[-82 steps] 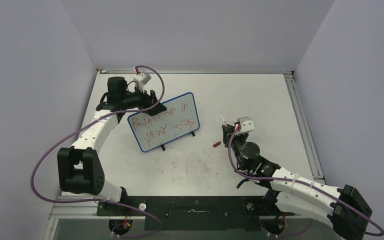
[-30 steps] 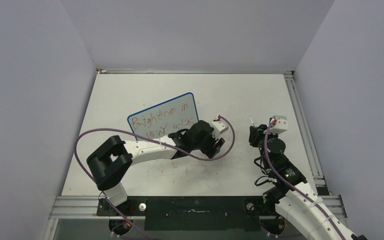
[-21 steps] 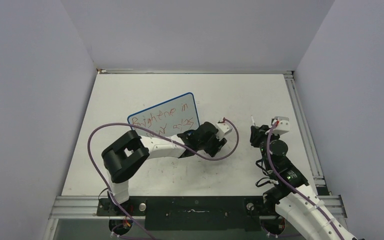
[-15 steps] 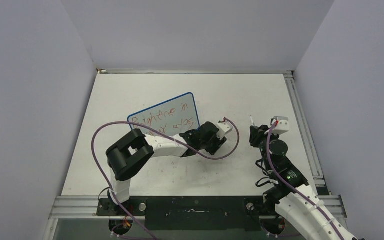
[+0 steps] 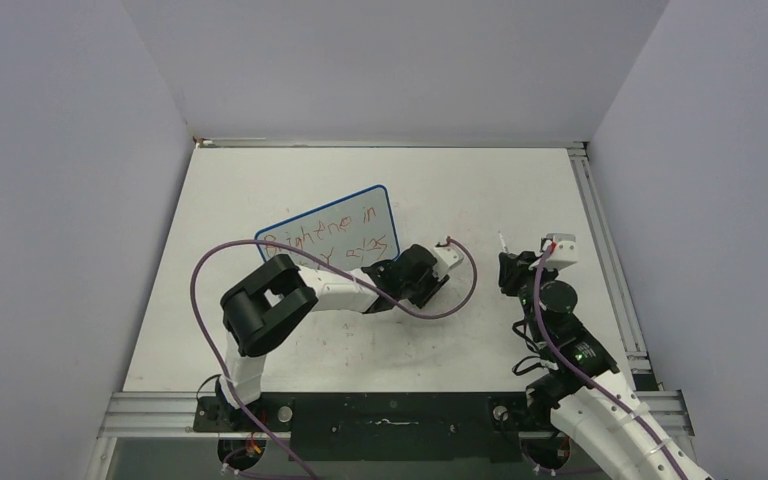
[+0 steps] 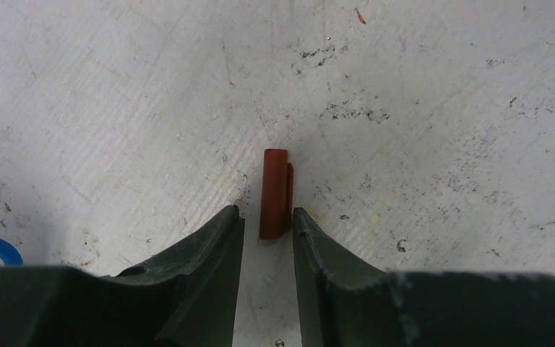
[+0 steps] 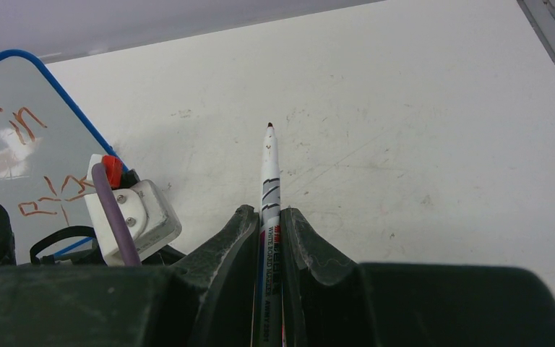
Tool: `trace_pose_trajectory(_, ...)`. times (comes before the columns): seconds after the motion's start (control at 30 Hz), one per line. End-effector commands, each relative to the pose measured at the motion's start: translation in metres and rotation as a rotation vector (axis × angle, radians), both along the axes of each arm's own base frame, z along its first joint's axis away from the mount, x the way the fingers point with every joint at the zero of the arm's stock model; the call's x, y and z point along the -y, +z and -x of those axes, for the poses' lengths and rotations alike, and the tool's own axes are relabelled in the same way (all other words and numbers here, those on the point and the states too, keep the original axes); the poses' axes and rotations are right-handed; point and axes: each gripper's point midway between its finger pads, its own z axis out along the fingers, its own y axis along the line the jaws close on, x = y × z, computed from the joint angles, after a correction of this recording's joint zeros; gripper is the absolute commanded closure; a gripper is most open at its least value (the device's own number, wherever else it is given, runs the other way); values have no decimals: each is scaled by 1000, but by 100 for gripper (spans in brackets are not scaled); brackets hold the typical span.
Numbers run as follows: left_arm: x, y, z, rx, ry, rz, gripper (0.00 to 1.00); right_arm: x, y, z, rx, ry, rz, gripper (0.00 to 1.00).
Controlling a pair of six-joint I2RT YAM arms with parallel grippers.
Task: Write a sentence on the whiteboard
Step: Pick up the pen cap from the center of the board.
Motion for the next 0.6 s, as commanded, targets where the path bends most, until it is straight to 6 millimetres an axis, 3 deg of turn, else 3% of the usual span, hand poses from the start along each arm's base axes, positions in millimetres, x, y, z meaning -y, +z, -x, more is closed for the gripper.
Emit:
trace_pose_trajectory(0.0, 15, 5, -8, 45, -25, 16, 71, 1, 6, -1, 22, 0, -1, 95)
trace_pose_trajectory(0.03, 15, 1, -7, 41, -25, 8, 72, 1, 6, -1, 21, -2, 0, 95)
trace_pose_trajectory(0.2, 10, -4, -9, 46, -9, -8, 99, 4, 6, -2, 8, -23, -11, 95)
trace_pose_trajectory(0.27, 9, -1, -5, 46, -20, 11, 100, 3, 5, -2, -3, -25, -9, 95)
trace_pose_trajectory(0.37, 4, 17, 0, 53, -18, 46, 100, -5, 5, -2, -20, 22, -4, 95)
trace_pose_trajectory(0.57, -25, 78, 24, 35, -3, 99, 100, -41, 13, 9, -59, 248, 21, 95)
